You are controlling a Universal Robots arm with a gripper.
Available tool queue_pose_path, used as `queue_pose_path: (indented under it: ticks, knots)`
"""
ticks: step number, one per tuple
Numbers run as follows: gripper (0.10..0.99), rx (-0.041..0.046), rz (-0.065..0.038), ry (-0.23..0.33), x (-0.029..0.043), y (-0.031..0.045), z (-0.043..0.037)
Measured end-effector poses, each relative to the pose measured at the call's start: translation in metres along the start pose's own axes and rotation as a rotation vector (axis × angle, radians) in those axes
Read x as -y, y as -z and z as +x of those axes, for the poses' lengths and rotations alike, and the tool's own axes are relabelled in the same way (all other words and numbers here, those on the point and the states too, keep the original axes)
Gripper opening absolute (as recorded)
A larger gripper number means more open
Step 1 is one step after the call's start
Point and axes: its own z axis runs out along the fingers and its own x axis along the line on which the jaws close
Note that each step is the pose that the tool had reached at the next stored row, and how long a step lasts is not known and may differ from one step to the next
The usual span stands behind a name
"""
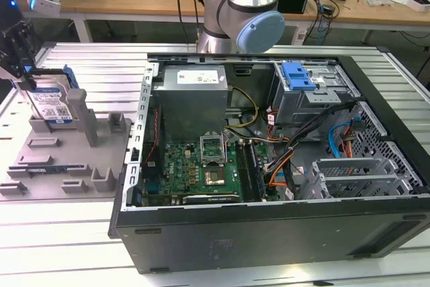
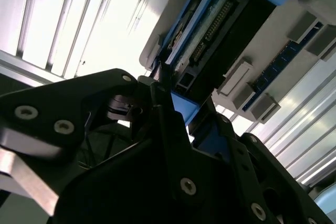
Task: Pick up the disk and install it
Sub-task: 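Pick up the disk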
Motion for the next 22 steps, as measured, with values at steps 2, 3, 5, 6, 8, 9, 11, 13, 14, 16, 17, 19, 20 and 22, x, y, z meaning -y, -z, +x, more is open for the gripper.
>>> queue_pose_path:
  ticks: [2, 3, 5, 6, 8, 9, 11, 13, 14, 16, 17, 19, 20, 22]
  knots:
    - [0.365, 0.0, 0.0, 0.0, 0.0, 0.0061, 0.0]
    - [0.365, 0.0, 0.0, 0.0, 0.0, 0.0078, 0.0001]
    - [0.365, 0.0, 0.0, 0.0, 0.0, 0.0152, 0.0001]
    - [0.365, 0.0, 0.0, 0.0, 0.0, 0.0173, 0.0001]
    - [0.365, 0.0, 0.0, 0.0, 0.0, 0.0247, 0.0002]
    - [0.365, -0.0001, 0.0, 0.0, -0.0001, 0.0272, 0.0002]
    - [0.365, 0.0, 0.0, 0.0, 0.0, 0.0322, 0.0002]
    - [0.365, 0.0, 0.0, 0.0, -0.0001, 0.0391, 0.0003]
    - [0.365, 0.0, 0.0, 0.0, -0.0001, 0.0424, 0.0003]
    - [0.365, -0.0001, 0.0, 0.0, -0.0001, 0.0491, 0.0003]
    - [0.365, -0.0001, 0.0, 0.0, -0.0001, 0.0527, 0.0003]
    - [0.365, 0.0, 0.0, 0.0, -0.0001, 0.0607, 0.0004]
    - [0.365, 0.0, 0.0, 0.0, -0.0001, 0.0649, 0.0004]
    - [0.365, -0.0001, 0.0, 0.0, -0.0001, 0.0746, 0.0005]
